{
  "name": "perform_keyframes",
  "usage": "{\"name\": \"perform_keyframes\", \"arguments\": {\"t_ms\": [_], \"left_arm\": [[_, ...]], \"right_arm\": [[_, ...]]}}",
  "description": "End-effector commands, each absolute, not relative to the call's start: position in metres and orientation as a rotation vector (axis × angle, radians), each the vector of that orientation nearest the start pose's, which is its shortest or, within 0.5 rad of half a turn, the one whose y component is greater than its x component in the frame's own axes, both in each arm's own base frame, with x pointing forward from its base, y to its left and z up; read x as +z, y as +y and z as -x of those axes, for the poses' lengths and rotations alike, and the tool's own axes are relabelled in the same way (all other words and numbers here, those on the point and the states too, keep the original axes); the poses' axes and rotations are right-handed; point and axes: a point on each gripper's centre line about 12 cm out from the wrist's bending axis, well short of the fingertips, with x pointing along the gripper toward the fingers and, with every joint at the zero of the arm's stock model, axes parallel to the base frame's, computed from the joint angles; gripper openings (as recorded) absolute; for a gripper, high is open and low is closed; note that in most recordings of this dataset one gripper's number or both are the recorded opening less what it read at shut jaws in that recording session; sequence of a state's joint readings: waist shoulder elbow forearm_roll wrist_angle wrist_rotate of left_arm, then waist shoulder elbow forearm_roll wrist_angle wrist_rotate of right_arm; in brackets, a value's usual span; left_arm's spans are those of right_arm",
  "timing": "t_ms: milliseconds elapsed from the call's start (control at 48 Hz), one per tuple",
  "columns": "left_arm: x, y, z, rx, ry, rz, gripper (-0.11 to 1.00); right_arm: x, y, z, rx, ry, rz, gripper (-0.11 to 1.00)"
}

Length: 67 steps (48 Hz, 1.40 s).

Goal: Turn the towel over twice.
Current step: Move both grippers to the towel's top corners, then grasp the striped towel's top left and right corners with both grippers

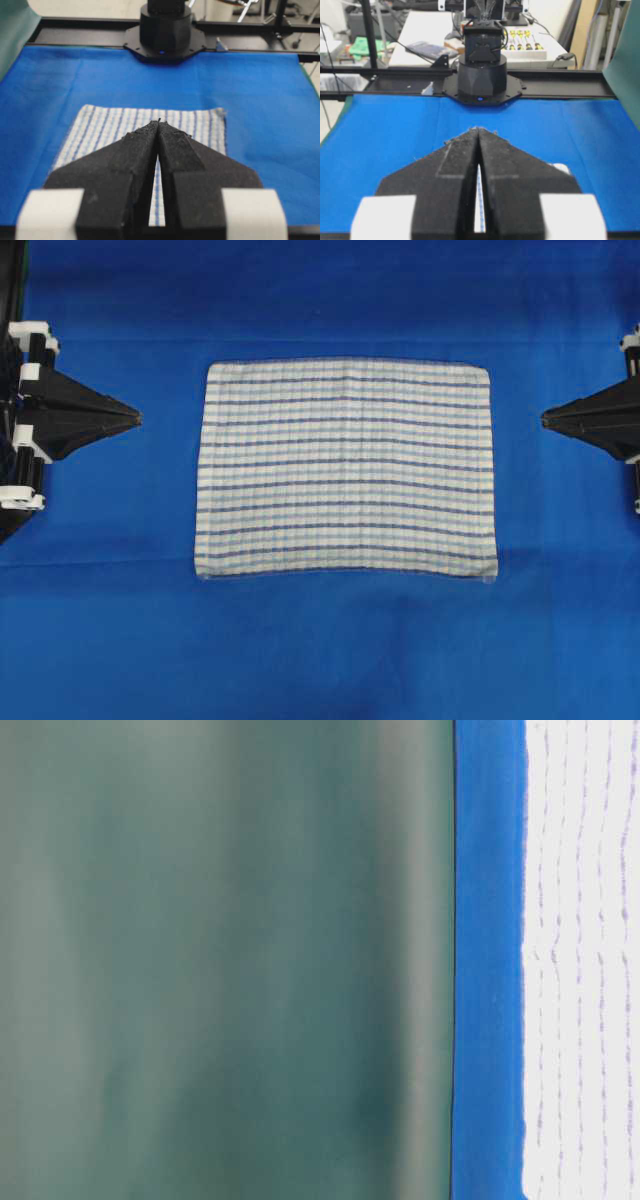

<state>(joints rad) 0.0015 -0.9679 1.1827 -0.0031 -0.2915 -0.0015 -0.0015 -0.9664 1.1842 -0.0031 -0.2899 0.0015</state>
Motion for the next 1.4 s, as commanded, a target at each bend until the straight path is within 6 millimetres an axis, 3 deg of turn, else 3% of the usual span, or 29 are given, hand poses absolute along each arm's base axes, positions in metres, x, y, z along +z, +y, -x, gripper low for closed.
{"name": "perform_keyframes", "arguments": {"t_ms": [0, 271, 625, 729, 875, 959, 1375], "left_arm": [[0.299, 0.001, -0.201, 0.004, -0.09, 0.007, 0.0], [0.289, 0.014, -0.205, 0.069, -0.054, -0.001, 0.0], [0.24, 0.055, -0.222, 0.244, 0.118, 0.014, 0.02], [0.223, 0.067, -0.224, 0.293, 0.169, 0.024, 0.22], [0.202, 0.077, -0.229, 0.327, 0.228, 0.036, 0.67], [0.191, 0.082, -0.232, 0.342, 0.248, 0.041, 0.86], [0.132, 0.11, -0.247, 0.419, 0.35, 0.064, 0.88]], "right_arm": [[0.301, -0.004, -0.201, -0.018, -0.098, 0.008, 0.0], [0.282, -0.031, -0.207, -0.147, 0.046, -0.007, 0.0], [0.23, -0.072, -0.223, -0.313, 0.265, -0.048, 0.01], [0.21, -0.088, -0.228, -0.364, 0.344, -0.072, 0.02], [0.184, -0.104, -0.233, -0.416, 0.424, -0.096, 0.44], [0.17, -0.111, -0.236, -0.432, 0.464, -0.107, 0.64], [0.115, -0.131, -0.248, -0.471, 0.605, -0.155, 0.61]]}}
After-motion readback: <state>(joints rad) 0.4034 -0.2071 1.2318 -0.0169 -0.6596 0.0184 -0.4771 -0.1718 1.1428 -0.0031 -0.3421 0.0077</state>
